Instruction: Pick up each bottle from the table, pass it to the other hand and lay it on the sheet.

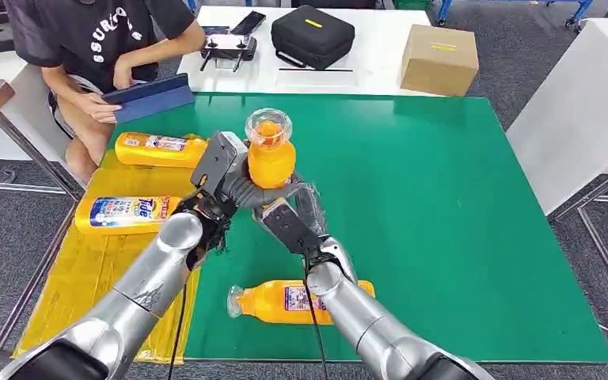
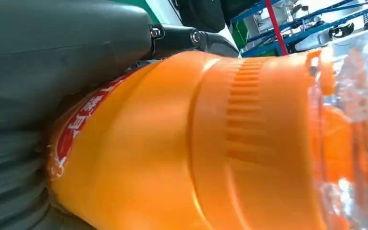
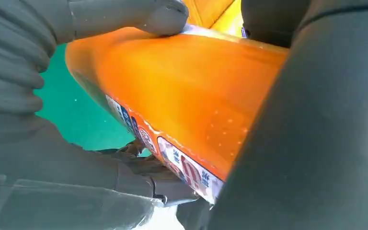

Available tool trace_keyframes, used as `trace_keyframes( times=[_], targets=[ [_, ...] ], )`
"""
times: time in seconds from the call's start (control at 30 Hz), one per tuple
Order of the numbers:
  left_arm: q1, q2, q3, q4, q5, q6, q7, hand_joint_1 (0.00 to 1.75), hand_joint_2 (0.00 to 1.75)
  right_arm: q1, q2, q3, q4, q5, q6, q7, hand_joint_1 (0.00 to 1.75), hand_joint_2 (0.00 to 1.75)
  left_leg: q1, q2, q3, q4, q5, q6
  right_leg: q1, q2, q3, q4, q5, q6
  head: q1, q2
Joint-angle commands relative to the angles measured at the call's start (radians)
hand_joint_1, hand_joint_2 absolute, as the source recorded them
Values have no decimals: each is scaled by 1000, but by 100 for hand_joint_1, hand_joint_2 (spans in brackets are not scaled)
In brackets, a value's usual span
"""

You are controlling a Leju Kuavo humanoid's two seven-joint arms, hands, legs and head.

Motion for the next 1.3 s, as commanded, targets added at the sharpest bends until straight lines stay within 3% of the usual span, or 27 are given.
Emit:
trace_keyframes(
  times=[0.03, 0.1, 0.13, 0.17, 0.83, 1.03, 1.07, 1.1, 1.13, 1.3],
  targets=[
    [-27, -25, -87, 99, -1, -6, 9, 0, 175, -65, 26, 108, 29, 21, 7, -25, 175, 175, 1, 1, 2, 0, -1, -3, 0, 1, 2, 0, -1, -2, 0, 0],
    [-20, -26, -78, 94, -1, -1, 8, 0, 175, -66, 29, 99, 35, 21, 7, -30, 175, 175, 1, 1, 3, 1, -2, -4, 1, 1, 3, 0, -2, -2, 0, 0],
    [-17, -23, -76, 90, -3, 3, 5, 157, 175, -66, 29, 96, 37, 21, 6, -31, 175, 175, 0, 1, 2, 0, -1, -3, 0, 1, 2, 0, -1, -2, 0, 0],
    [-11, -18, -71, 85, -6, 8, 1, 175, 175, -69, 28, 92, 39, 21, 8, -33, 175, 175, 1, 2, 4, 1, -3, -5, 1, 1, 4, 1, -2, -3, 0, 0],
    [98, 34, 72, -119, 6, 88, -47, 175, 175, -42, 7, 33, -20, 27, 23, -17, 175, 175, 0, 3, 3, 0, -2, -4, 0, 2, 2, 0, -1, -2, 0, 0],
    [155, 93, 249, -264, -93, 258, -101, 175, 175, 28, -50, -4, -155, 64, 0, 10, 175, 175, 1, 4, 3, 0, -2, -4, 1, 3, 2, 0, -1, -2, 0, 0],
    [166, 101, 279, -278, -101, 231, -100, 175, 175, 47, -63, -11, -205, 82, 15, 37, 175, 175, 1, 3, 2, 0, -1, -3, 0, 3, 2, 0, -1, -2, 0, 0],
    [171, 99, 308, -279, -154, 294, -104, 175, 175, 58, -70, -17, -233, 100, 2, 40, 44, 175, 1, 4, 5, 0, -3, -5, 1, 4, 4, 0, -2, -3, 0, 0],
    [175, 104, 333, -279, -178, 324, -103, 175, 175, 74, -84, -17, -279, 120, -6, 53, 0, 175, 1, 3, 3, 0, -2, -4, 1, 2, 3, 0, -1, -2, 0, 0],
    [192, 133, 478, -246, -291, 382, -107, 175, 175, 175, -176, -21, -550, 272, 32, 164, 0, 175, 2, 6, 5, 0, -3, -6, 1, 4, 4, 0, -2, -4, 0, 0]
  ],
)
